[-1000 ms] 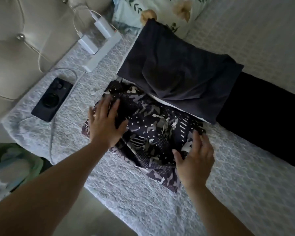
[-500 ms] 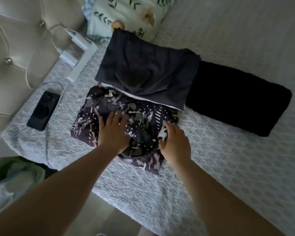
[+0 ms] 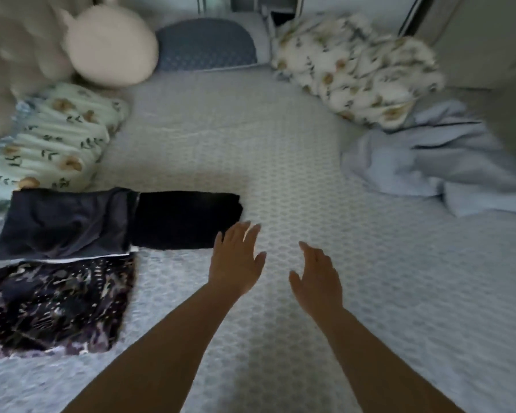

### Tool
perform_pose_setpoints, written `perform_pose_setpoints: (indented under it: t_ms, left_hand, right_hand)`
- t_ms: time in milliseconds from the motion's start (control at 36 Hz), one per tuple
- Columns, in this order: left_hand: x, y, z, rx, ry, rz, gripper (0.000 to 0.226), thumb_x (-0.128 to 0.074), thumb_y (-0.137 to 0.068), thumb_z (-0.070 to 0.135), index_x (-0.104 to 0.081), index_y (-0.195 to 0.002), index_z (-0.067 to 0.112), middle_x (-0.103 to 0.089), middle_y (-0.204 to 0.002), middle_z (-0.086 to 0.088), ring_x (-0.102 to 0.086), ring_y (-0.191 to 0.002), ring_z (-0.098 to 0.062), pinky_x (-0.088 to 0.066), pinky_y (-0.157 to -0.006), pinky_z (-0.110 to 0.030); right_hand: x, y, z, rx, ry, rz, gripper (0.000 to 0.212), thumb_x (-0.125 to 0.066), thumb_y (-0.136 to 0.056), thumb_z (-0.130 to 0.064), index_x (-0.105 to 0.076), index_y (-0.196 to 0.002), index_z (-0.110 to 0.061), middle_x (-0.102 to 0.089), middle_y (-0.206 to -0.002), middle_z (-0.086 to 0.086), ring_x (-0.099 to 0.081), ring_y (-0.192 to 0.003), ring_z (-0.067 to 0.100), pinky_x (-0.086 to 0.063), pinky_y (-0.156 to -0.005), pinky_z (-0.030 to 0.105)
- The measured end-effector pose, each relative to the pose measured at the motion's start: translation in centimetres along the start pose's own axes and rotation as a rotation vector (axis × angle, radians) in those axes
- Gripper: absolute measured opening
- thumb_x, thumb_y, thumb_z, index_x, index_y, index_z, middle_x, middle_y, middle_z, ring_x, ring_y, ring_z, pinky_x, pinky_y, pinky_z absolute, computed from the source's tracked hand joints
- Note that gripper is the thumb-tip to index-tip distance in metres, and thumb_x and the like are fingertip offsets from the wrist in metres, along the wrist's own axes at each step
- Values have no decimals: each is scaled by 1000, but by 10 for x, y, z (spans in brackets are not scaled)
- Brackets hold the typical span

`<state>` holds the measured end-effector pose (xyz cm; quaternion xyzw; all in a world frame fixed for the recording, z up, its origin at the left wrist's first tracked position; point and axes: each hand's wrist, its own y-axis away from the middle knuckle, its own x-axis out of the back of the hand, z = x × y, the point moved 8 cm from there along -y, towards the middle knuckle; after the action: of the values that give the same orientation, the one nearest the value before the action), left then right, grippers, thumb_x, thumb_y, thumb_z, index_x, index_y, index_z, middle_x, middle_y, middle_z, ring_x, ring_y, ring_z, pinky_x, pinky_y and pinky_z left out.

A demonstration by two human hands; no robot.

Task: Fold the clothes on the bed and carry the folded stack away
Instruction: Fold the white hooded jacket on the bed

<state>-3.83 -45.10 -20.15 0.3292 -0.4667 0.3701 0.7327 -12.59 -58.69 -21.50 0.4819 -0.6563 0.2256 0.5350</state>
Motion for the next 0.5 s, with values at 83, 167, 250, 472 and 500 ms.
perform_pose_setpoints:
  t_ms: [83, 167, 250, 472, 500]
  left_hand:
    - [5, -13, 84, -76, -11, 21, 61, -37, -99, 45, -14, -151, 25, -15, -158, 3, -9, -146, -16, -9, -118, -41]
    - [13, -22, 158, -140, 6, 30, 61, -40, -98, 43, -14, -151, 26, -14, -159, 3, -8, -146, -16, -7, -118, -42]
    - [21, -31, 224, -235, -22, 43, 64, -41, -97, 42, -11, -152, 27, -12, -159, 4, -5, -146, -15, -5, -118, -43]
    - [18, -49, 347, -416, -106, 39, 68, -42, -95, 43, -8, -152, 28, -8, -160, 3, -3, -146, -16, -4, -117, -46]
    - [17, -49, 358, -433, -115, 34, 68, -42, -95, 43, -7, -152, 28, -7, -160, 3, -3, -147, -16, -4, -117, -46]
  right_hand:
    - [66, 1, 59, -47, 18, 65, 61, -49, -94, -36, -22, -147, -23, -34, -146, -1, -34, -132, 16, -32, -103, 29]
    - [125, 7, 110, -107, 12, 115, 58, -49, -95, -35, -25, -146, -24, -34, -145, -1, -33, -133, 17, -30, -104, 31]
    - [170, 18, 151, -156, 14, 164, 57, -48, -95, -35, -26, -146, -25, -34, -145, -2, -31, -133, 17, -30, -105, 32]
    - [233, 48, 236, -246, 82, 223, 66, -43, -96, -43, -11, -151, -28, -22, -155, -4, -21, -140, 16, -29, -109, 31]
    - [238, 51, 245, -253, 80, 215, 66, -43, -96, -43, -10, -151, -28, -20, -155, -4, -19, -141, 16, -28, -109, 32]
